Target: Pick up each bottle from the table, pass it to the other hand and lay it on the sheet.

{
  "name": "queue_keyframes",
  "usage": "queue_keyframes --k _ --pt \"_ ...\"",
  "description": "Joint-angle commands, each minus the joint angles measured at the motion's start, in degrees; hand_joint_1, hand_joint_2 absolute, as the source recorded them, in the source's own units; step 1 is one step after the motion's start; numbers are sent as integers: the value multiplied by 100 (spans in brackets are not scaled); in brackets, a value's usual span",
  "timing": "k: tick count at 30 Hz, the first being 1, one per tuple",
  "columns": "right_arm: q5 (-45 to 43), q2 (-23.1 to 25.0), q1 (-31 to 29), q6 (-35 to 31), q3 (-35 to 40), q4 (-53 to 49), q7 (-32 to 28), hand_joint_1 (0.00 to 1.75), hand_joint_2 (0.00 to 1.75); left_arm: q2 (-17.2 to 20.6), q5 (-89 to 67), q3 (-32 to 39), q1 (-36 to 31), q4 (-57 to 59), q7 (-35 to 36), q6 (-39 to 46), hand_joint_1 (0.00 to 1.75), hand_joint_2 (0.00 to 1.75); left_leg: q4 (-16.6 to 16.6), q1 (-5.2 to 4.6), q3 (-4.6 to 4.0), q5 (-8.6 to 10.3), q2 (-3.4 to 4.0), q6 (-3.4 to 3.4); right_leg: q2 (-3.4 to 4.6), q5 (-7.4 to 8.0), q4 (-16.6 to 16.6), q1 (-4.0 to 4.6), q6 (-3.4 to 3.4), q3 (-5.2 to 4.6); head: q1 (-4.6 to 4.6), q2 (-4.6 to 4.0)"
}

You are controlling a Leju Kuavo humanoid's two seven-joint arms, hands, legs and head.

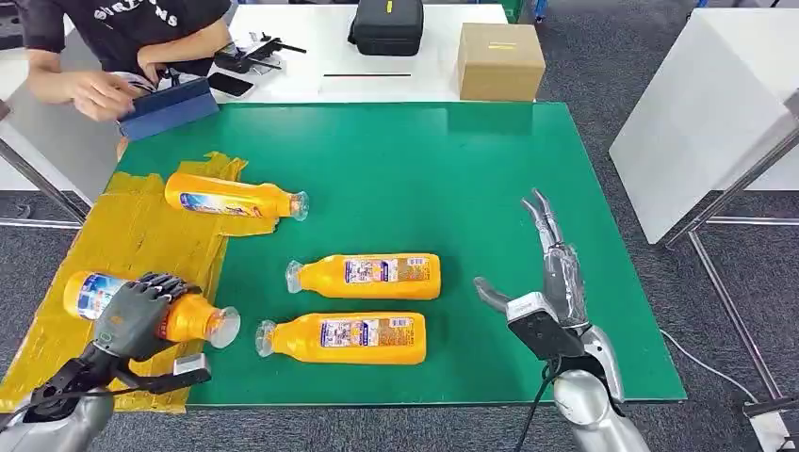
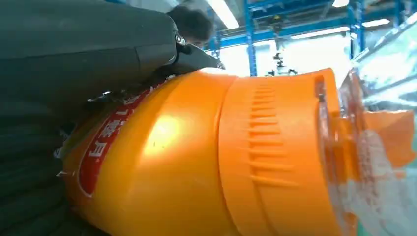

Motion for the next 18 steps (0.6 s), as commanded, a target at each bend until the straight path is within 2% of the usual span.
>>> queue_keyframes --k 1,7,9,14,18 --pt "27 155 -47 -47 -107 162 21 0 175 -378 164 -419 -496 42 104 -70 175 175 -2 6 10 -2 -8 -12 -12 -2 -6 6 -3 23 0 0" --pt "42 152 -59 -83 32 312 17 0 175 -769 -33 -825 -1028 239 405 -220 175 175 1 10 29 -4 -36 -18 -51 -17 -2 6 -4 61 0 0" --pt "40 142 5 -94 47 235 17 0 175 -768 -39 -858 -1057 220 445 -260 175 175 0 3 17 2 -38 -12 -41 -9 0 2 -1 31 0 0" --pt "37 148 148 -127 47 95 49 0 175 -710 19 -875 -982 225 507 -308 175 175 1 11 19 -9 -6 -15 -16 -9 -3 7 -4 52 0 0" --pt "42 123 292 -135 31 75 29 0 175 -785 45 -895 -1023 391 486 -253 175 175 -2 9 29 -9 -15 -17 -25 -14 -3 6 -4 60 0 0"
